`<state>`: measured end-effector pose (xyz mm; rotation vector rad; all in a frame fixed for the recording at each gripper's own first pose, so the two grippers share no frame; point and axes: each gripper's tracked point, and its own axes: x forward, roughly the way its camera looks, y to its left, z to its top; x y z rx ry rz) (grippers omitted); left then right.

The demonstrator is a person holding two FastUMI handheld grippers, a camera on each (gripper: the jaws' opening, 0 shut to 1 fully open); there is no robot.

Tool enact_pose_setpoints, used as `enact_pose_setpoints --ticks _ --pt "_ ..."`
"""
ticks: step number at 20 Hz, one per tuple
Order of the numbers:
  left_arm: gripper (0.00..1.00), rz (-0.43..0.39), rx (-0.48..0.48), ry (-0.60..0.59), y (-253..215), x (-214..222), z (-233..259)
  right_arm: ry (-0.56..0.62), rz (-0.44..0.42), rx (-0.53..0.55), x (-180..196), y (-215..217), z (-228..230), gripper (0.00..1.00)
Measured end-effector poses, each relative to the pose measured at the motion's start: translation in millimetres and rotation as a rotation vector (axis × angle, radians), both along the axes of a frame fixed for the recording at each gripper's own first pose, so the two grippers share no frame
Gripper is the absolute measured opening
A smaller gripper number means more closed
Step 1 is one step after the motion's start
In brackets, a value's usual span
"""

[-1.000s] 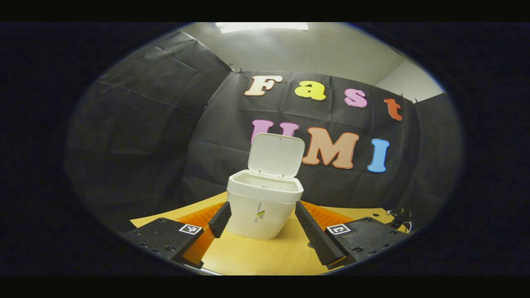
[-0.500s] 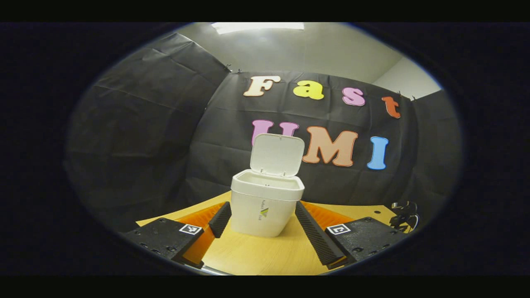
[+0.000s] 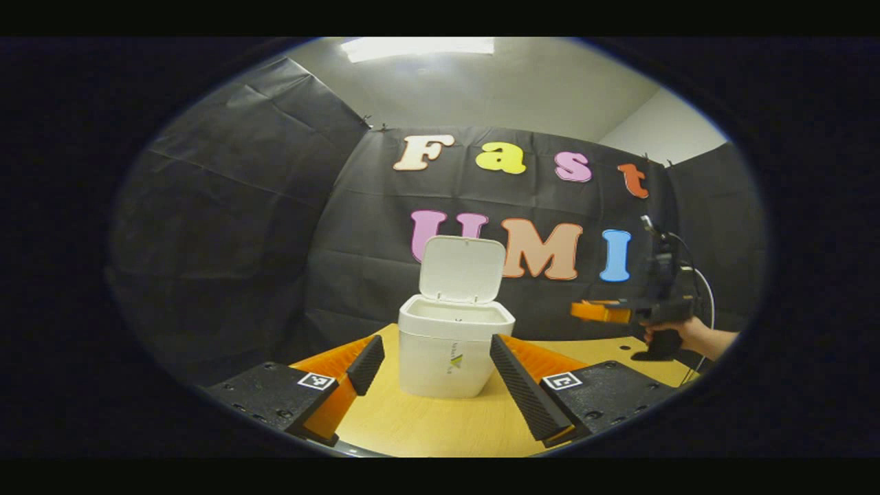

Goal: Press the lid of the desktop garbage bin to open it, pick up the crumpled paper on the desktop and throw it into the bin, then pick up the pop can on the desktop and drop it into the bin, and finally close the garbage bin lid.

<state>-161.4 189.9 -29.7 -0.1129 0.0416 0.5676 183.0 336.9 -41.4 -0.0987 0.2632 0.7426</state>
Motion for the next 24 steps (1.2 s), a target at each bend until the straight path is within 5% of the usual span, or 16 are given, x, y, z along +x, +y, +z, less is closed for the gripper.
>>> enact_pose_setpoints --ticks 4,9,10,11,12,14,15,19,20,21,24 --pt "0.93 0.044 0.005 -0.011 22 -23 4 -0.093 0.105 -0.038 16 100 24 0.35" --pt "0.93 0.11 0.045 0.016 49 -51 8 -0.111 0.11 -0.203 33 165 -20 0.35" --pt "0.93 0.126 0.049 0.027 53 -57 6 -0.089 0.118 -0.205 37 172 -29 0.42" --pt "0.93 0.14 0.049 0.036 57 -61 3 -0.076 0.108 -0.208 41 174 -33 0.68" --pt "0.93 0.146 0.044 0.046 59 -64 0 -0.079 0.104 -0.204 43 171 -34 0.94" --pt "0.92 0.135 0.037 0.051 58 -62 -1 -0.115 0.087 -0.19 49 166 -22 0.99" --pt "0.92 0.118 0.038 0.048 56 -56 0 -0.136 0.073 -0.177 50 159 -12 0.92" --pt "0.93 -0.002 0.05 0.077 33 -7 -19 -0.152 -0.003 -0.08 44 93 27 0.94" --pt "0.92 -0.043 0.057 0.074 21 9 -23 -0.147 -0.022 -0.068 42 73 31 0.87" --pt "0.92 -0.085 0.061 0.066 7 27 -27 -0.151 -0.051 -0.063 40 47 39 0.94" --pt "0.94 -0.213 0.051 0.085 -40 81 -59 -0.174 -0.156 -0.08 29 -42 58 0.94"
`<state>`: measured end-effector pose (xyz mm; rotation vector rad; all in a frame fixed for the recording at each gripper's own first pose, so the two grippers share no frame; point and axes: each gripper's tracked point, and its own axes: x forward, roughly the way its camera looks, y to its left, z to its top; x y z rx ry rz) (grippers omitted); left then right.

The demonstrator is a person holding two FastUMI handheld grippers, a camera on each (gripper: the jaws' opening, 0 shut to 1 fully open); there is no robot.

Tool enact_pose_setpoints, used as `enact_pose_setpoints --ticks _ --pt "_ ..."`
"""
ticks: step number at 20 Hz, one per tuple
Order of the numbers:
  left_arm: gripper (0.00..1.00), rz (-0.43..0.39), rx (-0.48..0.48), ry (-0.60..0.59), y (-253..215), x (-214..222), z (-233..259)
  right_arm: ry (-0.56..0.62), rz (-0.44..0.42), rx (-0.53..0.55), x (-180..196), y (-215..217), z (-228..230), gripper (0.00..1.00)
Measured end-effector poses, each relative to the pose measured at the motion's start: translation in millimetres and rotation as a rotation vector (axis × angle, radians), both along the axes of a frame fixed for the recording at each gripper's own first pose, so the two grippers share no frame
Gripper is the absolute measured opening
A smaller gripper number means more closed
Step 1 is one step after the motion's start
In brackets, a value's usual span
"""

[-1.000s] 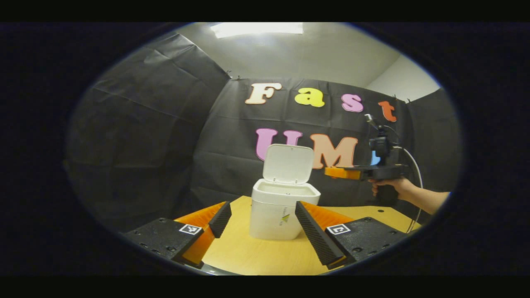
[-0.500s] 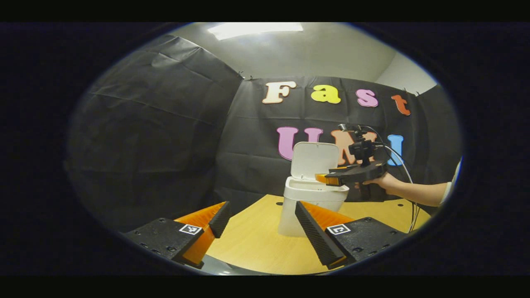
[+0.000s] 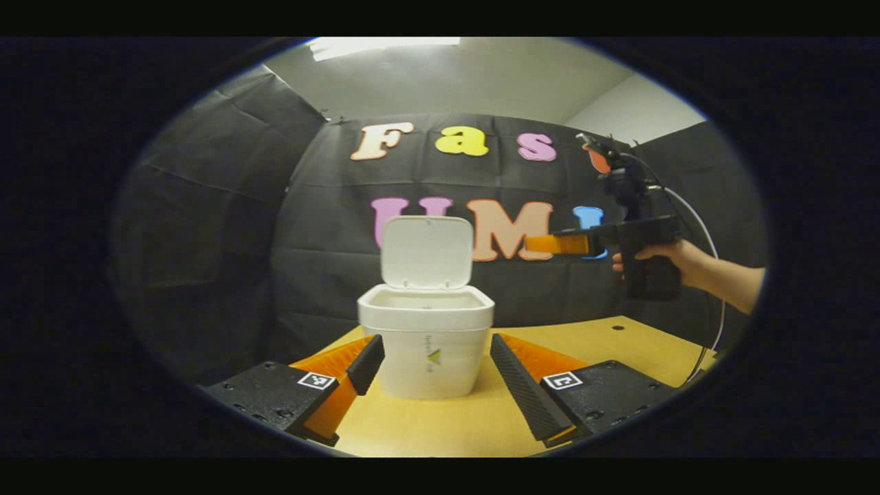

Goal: Press the lid of the desktop garbage bin to open it, pick up the crumpled paper on the desktop and throw it into the bin, then pick up the pop can on the desktop and drop it into the bin, and finally close the garbage bin lid.

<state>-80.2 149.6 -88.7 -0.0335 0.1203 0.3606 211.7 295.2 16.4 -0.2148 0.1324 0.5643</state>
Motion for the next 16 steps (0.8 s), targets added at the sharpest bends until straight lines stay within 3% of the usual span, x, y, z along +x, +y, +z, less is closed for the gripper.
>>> enact_pose_setpoints --ticks 5,7,8,12,15,16 --pt "0.93 -0.148 0.04 0.121 -83 75 -79 0.039 -0.202 0.007 -51 -148 7 0.95" --pt "0.94 -0.209 0.06 0.211 -113 102 -120 0.07 -0.272 0.05 -80 -198 11 1.0" --pt "0.93 -0.229 0.059 0.246 -123 113 -136 0.084 -0.311 0.066 -91 -223 14 0.95" --pt "0.92 -0.213 0.003 0.292 -137 146 -173 0.069 -0.494 0.058 -130 -313 22 0.95" --pt "0.92 -0.188 -0.034 0.331 -135 160 -194 0.064 -0.584 0.023 -153 -351 23 0.95" --pt "0.87 -0.186 -0.035 0.357 -134 163 -203 0.076 -0.607 0.021 -158 -359 20 0.95"
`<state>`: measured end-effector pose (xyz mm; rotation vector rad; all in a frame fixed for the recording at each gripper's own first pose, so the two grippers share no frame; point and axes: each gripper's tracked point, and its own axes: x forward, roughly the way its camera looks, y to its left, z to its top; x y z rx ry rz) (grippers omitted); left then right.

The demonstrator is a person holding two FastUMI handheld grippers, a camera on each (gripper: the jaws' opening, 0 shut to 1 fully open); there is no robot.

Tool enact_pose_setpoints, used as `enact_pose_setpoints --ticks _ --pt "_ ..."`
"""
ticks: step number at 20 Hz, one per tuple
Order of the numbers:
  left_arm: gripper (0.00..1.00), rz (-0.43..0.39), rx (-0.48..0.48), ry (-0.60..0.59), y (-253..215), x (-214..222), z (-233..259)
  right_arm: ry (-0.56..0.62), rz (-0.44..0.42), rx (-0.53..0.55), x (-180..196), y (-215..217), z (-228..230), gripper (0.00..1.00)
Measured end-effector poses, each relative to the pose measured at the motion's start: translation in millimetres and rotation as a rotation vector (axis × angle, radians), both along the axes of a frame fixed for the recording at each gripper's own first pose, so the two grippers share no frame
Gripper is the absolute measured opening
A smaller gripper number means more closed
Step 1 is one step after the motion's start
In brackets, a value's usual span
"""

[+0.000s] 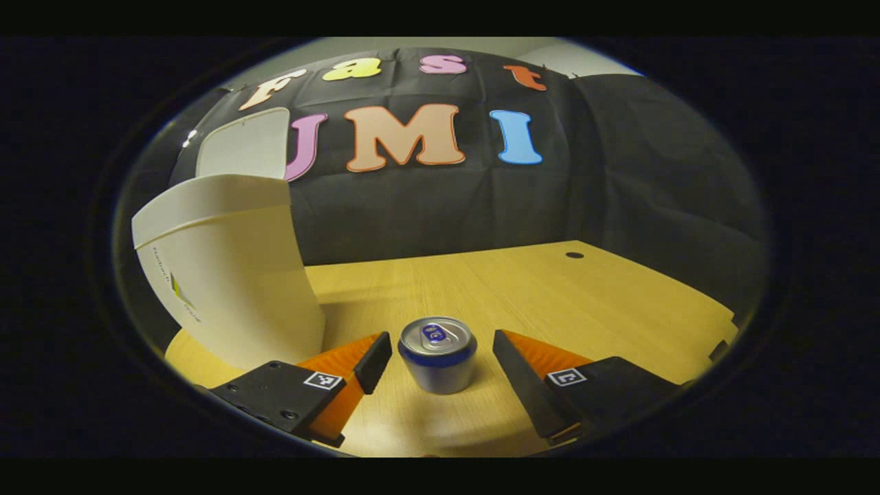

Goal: Press the lid of the desktop garbage bin to open it, pick up the crumpled paper on the desktop and throw it into the bin, then pick up the pop can on the desktop and drop it into the bin, and finally close the garbage bin lid.

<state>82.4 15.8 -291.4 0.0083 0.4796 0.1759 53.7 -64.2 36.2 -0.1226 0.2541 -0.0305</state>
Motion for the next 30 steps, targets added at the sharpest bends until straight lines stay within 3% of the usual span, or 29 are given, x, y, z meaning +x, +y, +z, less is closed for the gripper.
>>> enact_pose_setpoints --ticks 2,5,6,7,8,12,15,19,22,24,27,30 --pt "0.93 -0.002 0.002 0.044 1 4 -16 0.004 -0.031 0.03 -9 -9 -2 0.95" --pt "0.93 0.007 -0.037 0.089 0 8 -37 0.0 -0.062 0.067 -13 -21 2 0.95" --pt "0.89 0.015 -0.046 0.106 -1 7 -43 -0.007 -0.072 0.07 -13 -25 4 0.95" --pt "0.94 0.028 -0.054 0.123 1 4 -43 -0.016 -0.078 0.074 -13 -27 6 0.95" --pt "0.78 0.024 -0.054 0.107 1 5 -41 -0.025 -0.081 0.077 -14 -29 10 0.96" --pt "0.76 0.016 -0.05 0.108 -2 3 -30 -0.032 -0.085 0.075 -12 -29 8 0.95" --pt "0.77 -0.015 -0.061 0.045 6 -5 27 -0.019 -0.074 0.073 -10 -25 0 0.95" --pt "0.76 -0.107 -0.132 -0.169 24 9 173 0.005 -0.014 0.151 -3 -4 -21 0.95" --pt "0.75 -0.098 -0.135 -0.262 75 14 261 0.034 0.032 0.258 2 16 -44 0.95" --pt "0.75 -0.036 -0.12 -0.286 128 15 293 0.046 0.043 0.311 1 24 -55 0.95" --pt "0.75 0.08 -0.066 -0.252 208 11 295 0.054 0.019 0.35 -5 21 -66 0.95" --pt "0.75 0.131 -0.056 -0.176 250 10 266 0.042 -0.027 0.361 -11 8 -64 0.95"
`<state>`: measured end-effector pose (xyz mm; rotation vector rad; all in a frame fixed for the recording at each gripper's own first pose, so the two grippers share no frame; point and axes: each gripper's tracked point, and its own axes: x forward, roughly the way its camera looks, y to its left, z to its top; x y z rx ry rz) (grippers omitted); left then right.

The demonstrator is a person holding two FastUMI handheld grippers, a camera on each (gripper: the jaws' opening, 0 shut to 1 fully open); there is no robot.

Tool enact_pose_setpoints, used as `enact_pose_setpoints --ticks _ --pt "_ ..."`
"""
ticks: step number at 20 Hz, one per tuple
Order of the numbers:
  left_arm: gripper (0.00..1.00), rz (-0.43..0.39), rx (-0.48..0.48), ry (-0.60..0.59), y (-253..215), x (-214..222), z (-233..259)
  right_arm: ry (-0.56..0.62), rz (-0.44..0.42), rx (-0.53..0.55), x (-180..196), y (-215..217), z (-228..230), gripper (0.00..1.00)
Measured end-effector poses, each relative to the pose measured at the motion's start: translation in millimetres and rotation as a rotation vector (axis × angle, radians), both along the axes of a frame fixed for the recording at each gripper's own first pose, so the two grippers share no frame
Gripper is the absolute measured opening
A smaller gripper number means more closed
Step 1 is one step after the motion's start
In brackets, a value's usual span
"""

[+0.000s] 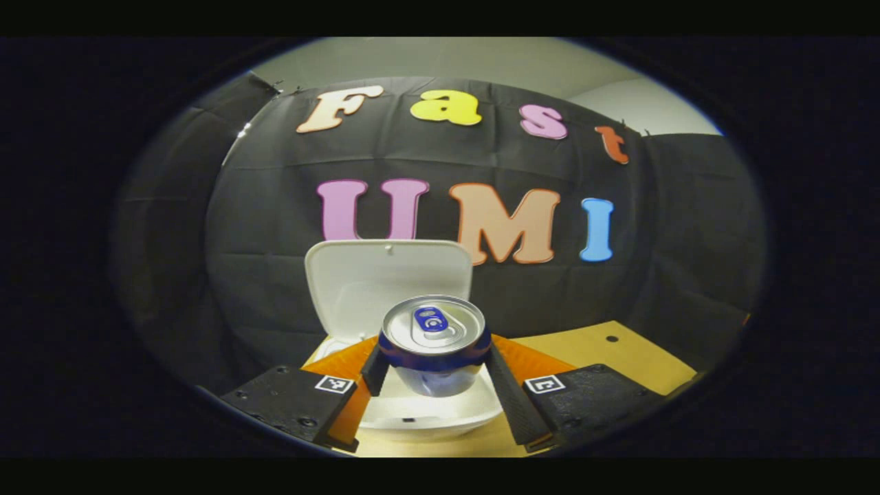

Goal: Press the lid of the desktop garbage bin to open it, pick up the crumpled paper on the desktop and throw it into the bin, then pick up the pop can on the desktop and drop it into the bin, and finally close the garbage bin lid.

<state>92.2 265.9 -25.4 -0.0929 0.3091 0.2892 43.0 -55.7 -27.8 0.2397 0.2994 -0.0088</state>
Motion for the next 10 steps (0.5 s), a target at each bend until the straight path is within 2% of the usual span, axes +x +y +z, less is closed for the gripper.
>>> enact_pose_setpoints --ticks 5,8,10 --pt "0.76 0.011 -0.062 0.08 20 7 -45 -0.01 -0.069 0.0 -9 -19 10 0.95" --pt "0.8 0.006 -0.087 0.046 17 7 -43 -0.007 -0.087 -0.004 -10 -20 9 0.95" --pt "0.8 0.01 -0.054 0.005 22 10 -29 0.003 -0.087 -0.006 -12 -22 7 0.95"
